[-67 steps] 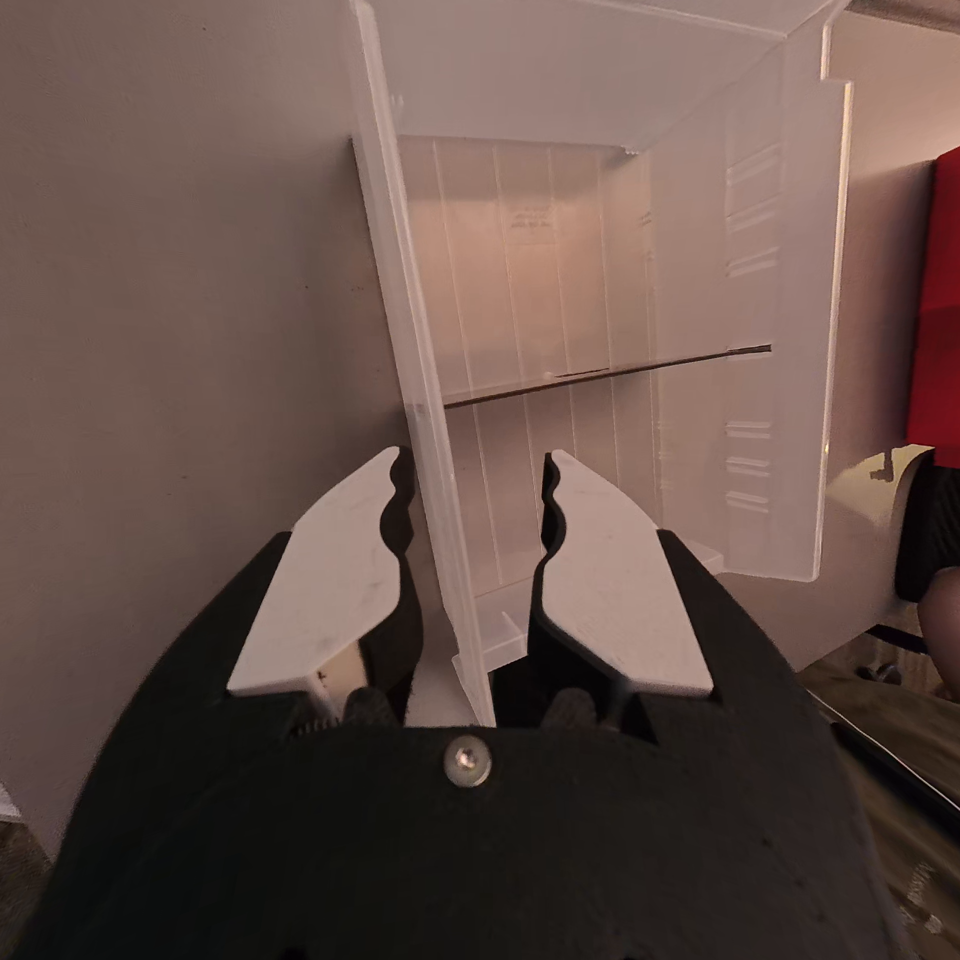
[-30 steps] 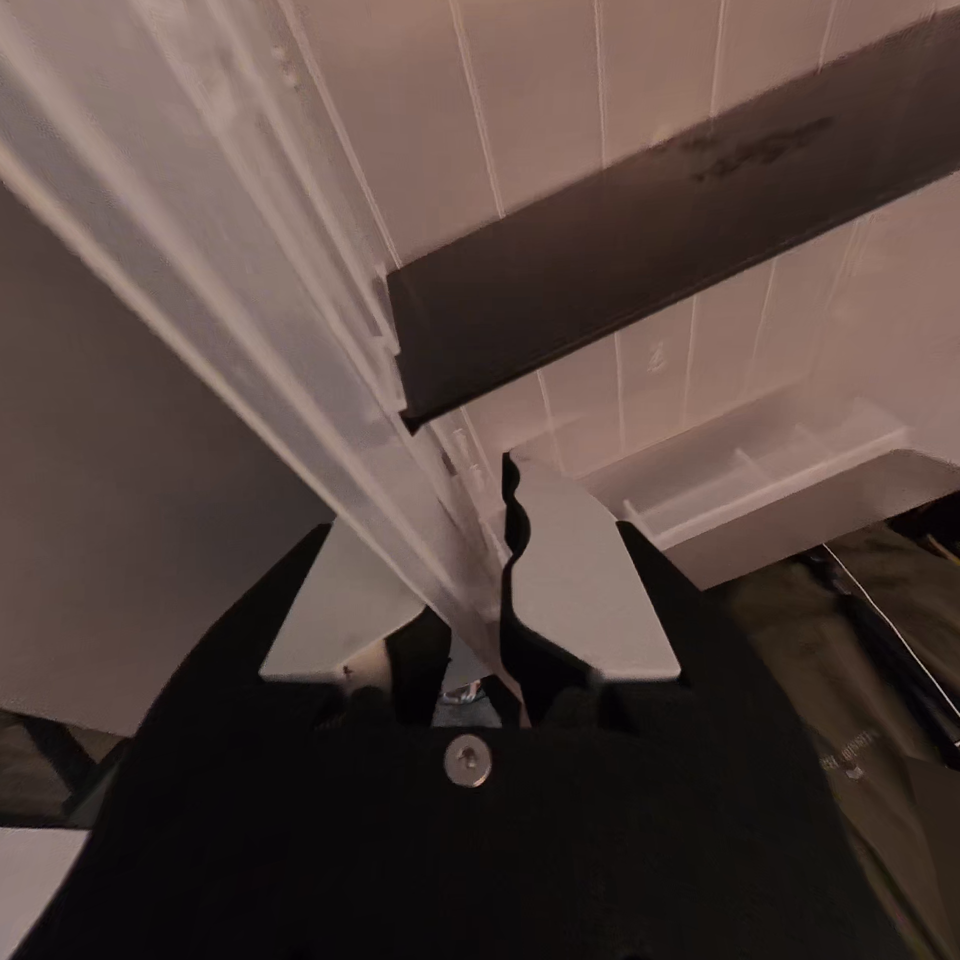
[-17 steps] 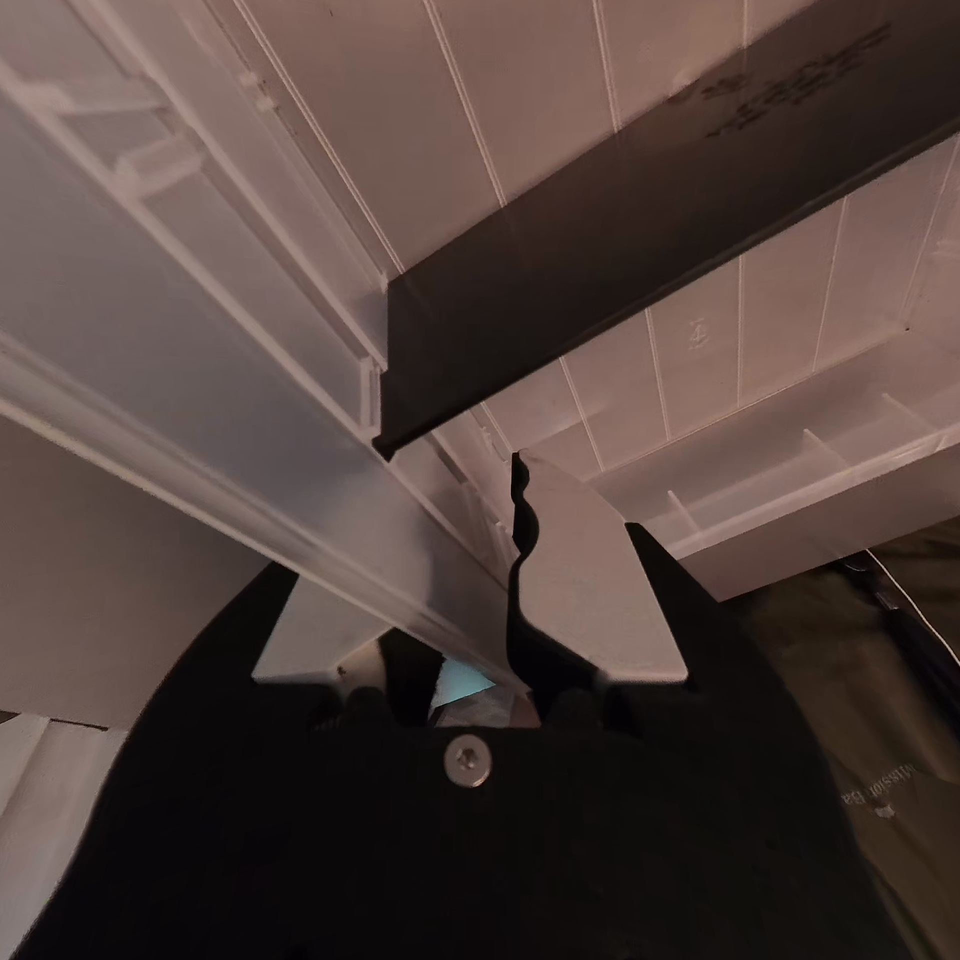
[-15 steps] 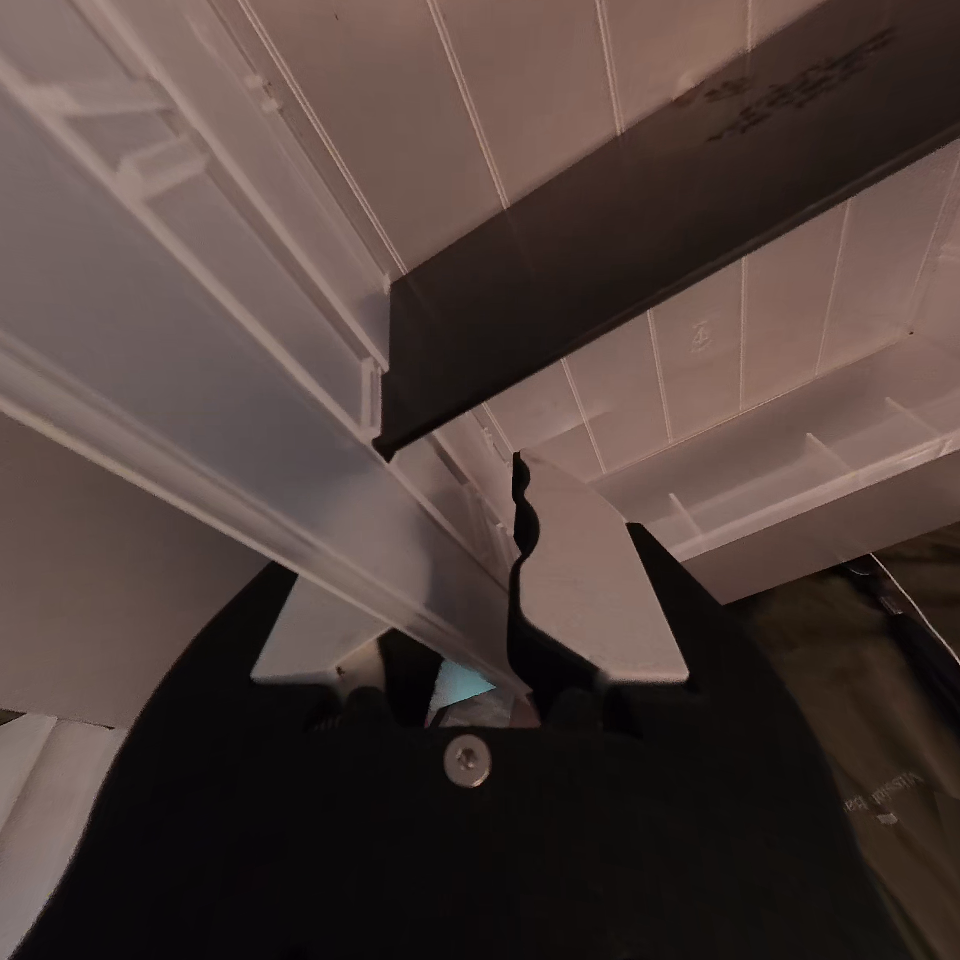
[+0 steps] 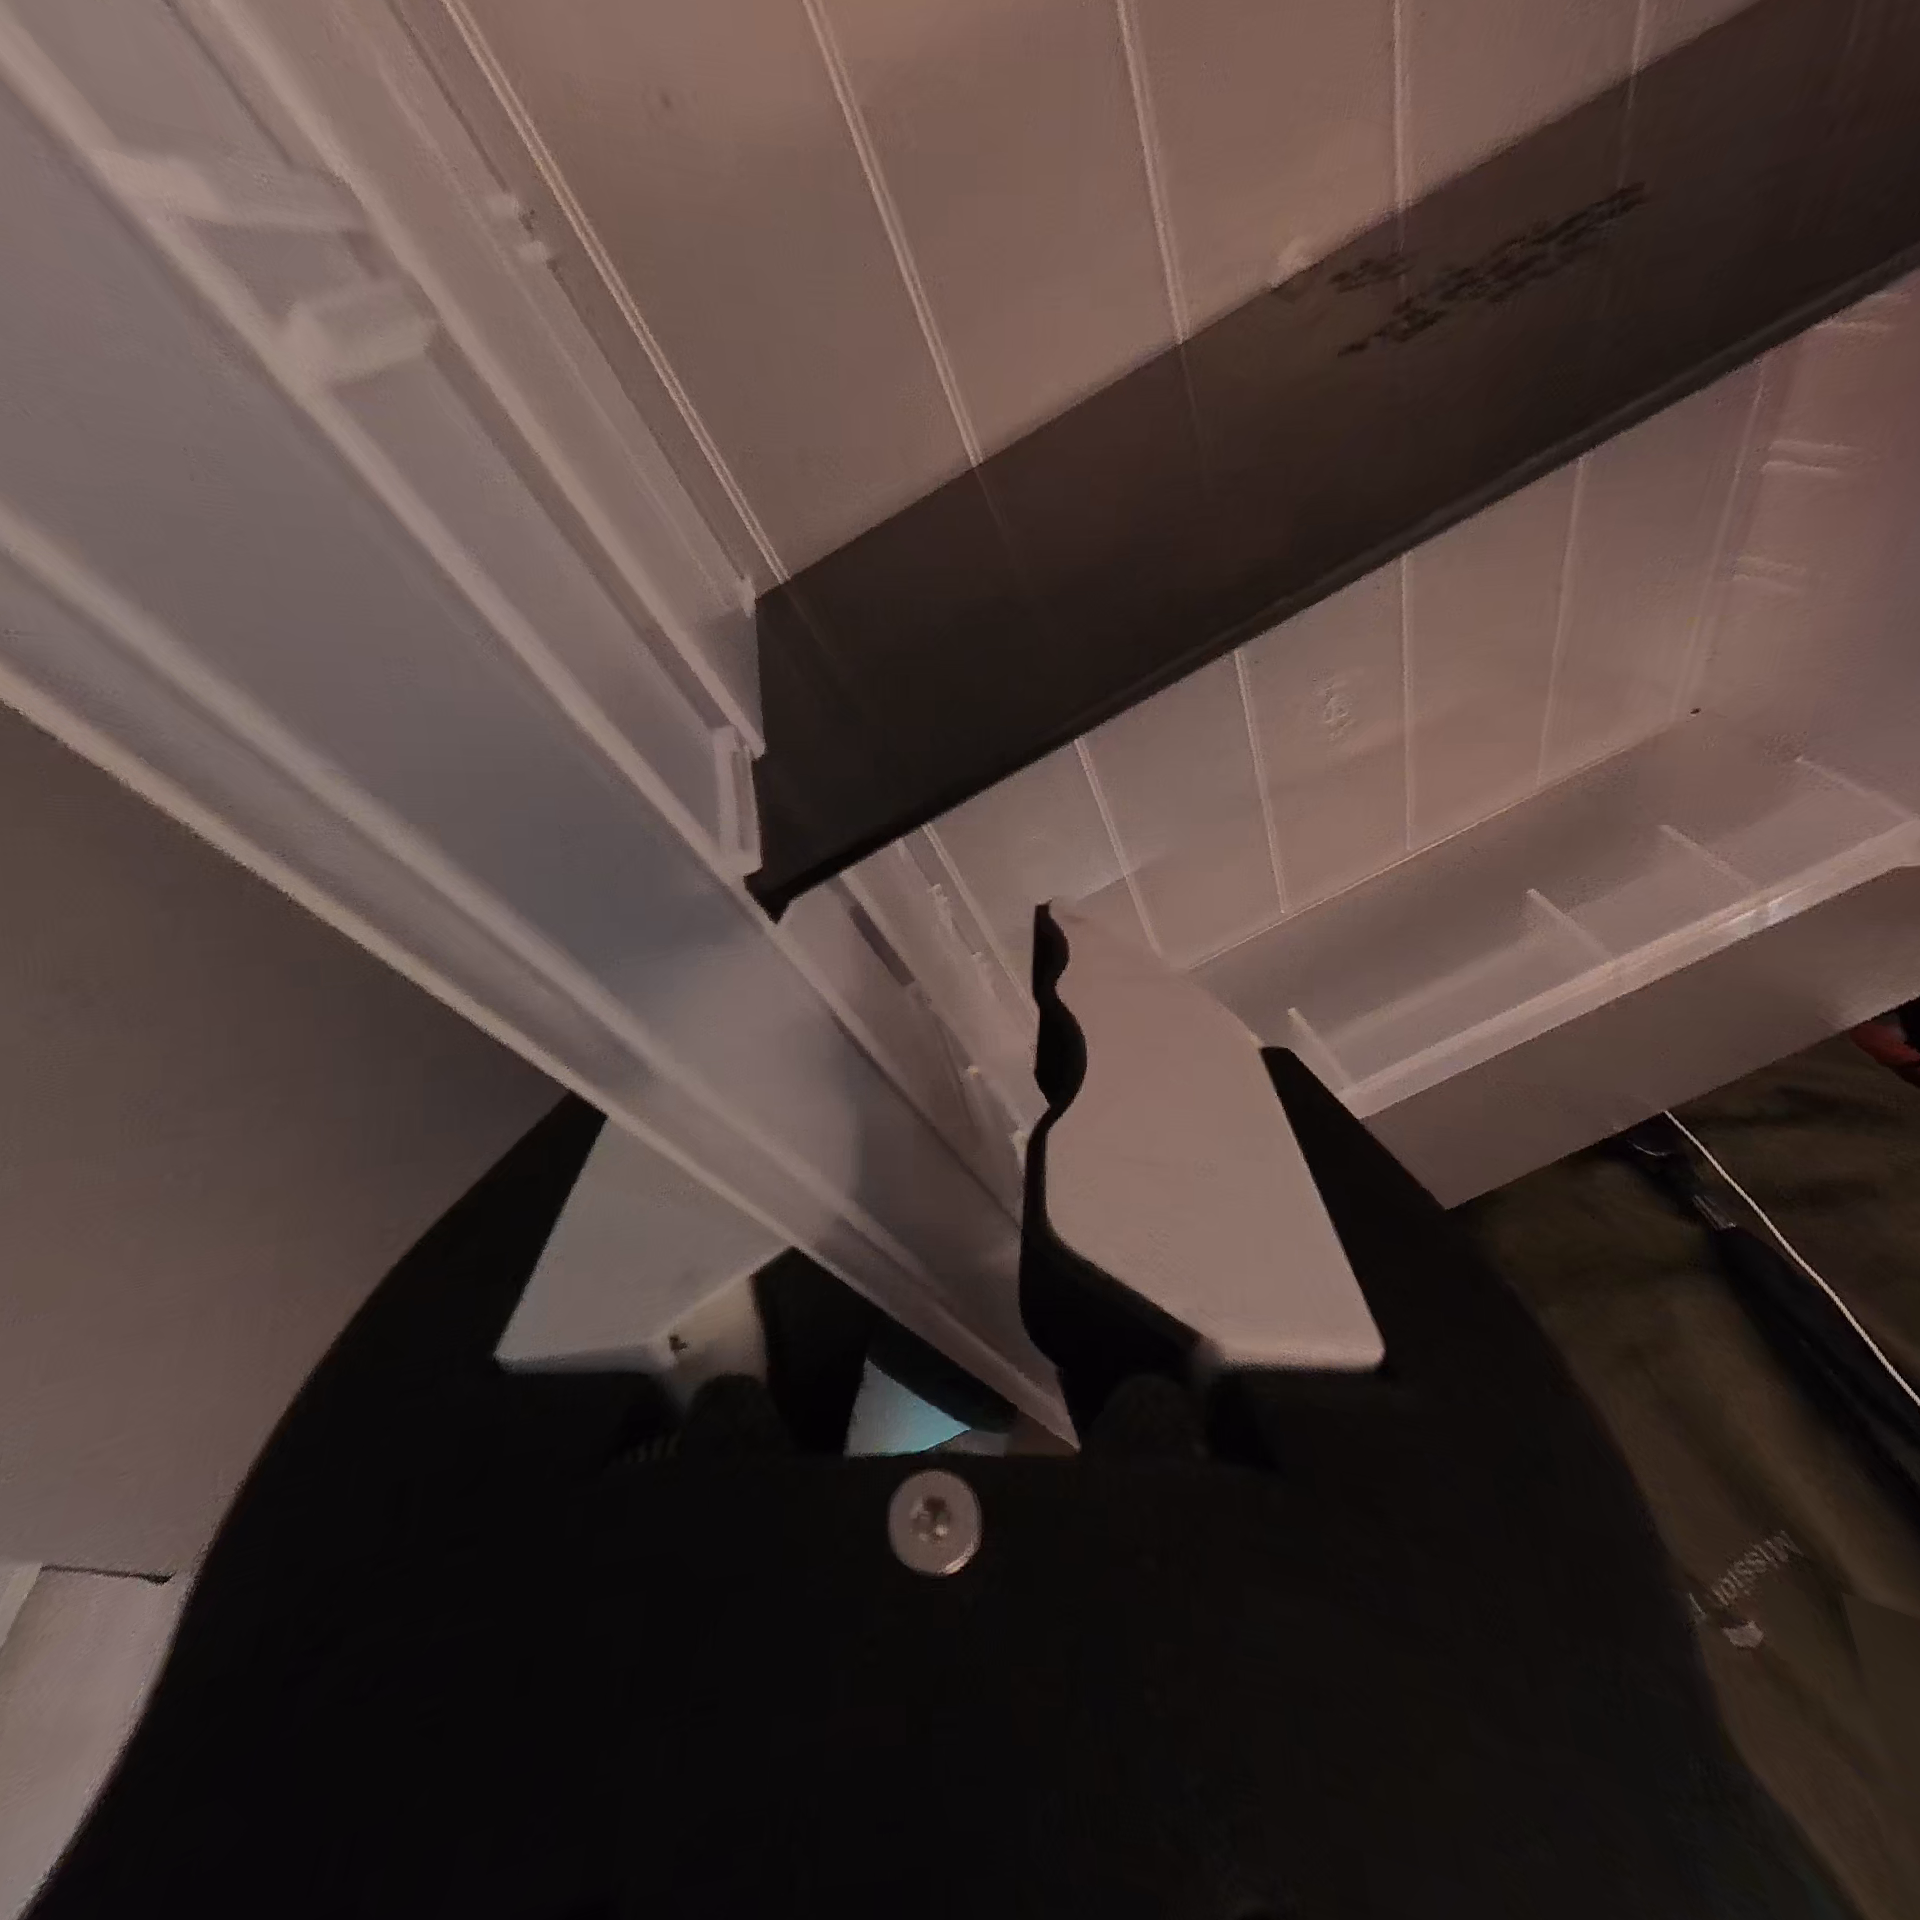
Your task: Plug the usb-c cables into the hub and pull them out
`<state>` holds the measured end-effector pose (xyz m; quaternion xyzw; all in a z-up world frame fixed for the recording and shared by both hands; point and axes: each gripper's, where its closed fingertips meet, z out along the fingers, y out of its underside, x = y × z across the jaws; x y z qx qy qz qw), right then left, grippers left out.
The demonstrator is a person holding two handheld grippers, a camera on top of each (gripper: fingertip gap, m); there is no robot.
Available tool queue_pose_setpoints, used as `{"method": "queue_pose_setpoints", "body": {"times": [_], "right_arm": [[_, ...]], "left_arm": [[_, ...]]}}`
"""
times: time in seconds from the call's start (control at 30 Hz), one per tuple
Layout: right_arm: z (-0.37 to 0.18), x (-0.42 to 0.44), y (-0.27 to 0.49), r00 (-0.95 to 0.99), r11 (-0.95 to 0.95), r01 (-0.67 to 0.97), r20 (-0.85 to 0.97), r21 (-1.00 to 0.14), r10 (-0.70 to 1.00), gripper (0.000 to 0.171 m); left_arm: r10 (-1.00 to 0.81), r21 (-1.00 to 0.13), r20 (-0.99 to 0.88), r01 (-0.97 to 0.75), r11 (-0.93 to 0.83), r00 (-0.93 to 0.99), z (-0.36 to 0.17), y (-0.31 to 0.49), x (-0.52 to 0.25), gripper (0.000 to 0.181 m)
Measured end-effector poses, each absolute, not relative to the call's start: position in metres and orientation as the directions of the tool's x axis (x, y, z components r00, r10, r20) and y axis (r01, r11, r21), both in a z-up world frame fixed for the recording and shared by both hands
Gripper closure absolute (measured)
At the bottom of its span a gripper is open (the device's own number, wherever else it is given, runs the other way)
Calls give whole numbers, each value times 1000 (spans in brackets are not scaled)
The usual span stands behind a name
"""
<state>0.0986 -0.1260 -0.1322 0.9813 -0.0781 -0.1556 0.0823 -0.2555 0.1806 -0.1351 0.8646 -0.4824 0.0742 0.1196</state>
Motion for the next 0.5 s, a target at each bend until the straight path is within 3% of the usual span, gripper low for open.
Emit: {"method": "queue_pose_setpoints", "body": {"times": [0.03, 0.33, 0.5], "right_arm": [[-130, 98, -125, 935, -978, -129, -309, 165, -175, 145], [-92, 108, -131, 900, -967, -251, -380, -52, -213, 140], [-61, 122, -138, 921, -927, -317, -297, -201, -251, 142]], "left_arm": [[-814, 132, 252, -852, -507, 523, -135, 180, -255, 155], [-805, 118, 312, -861, -494, 505, -128, 173, -252, 141], [-790, 54, 362, -857, -513, 495, -120, 178, -248, 141]]}}
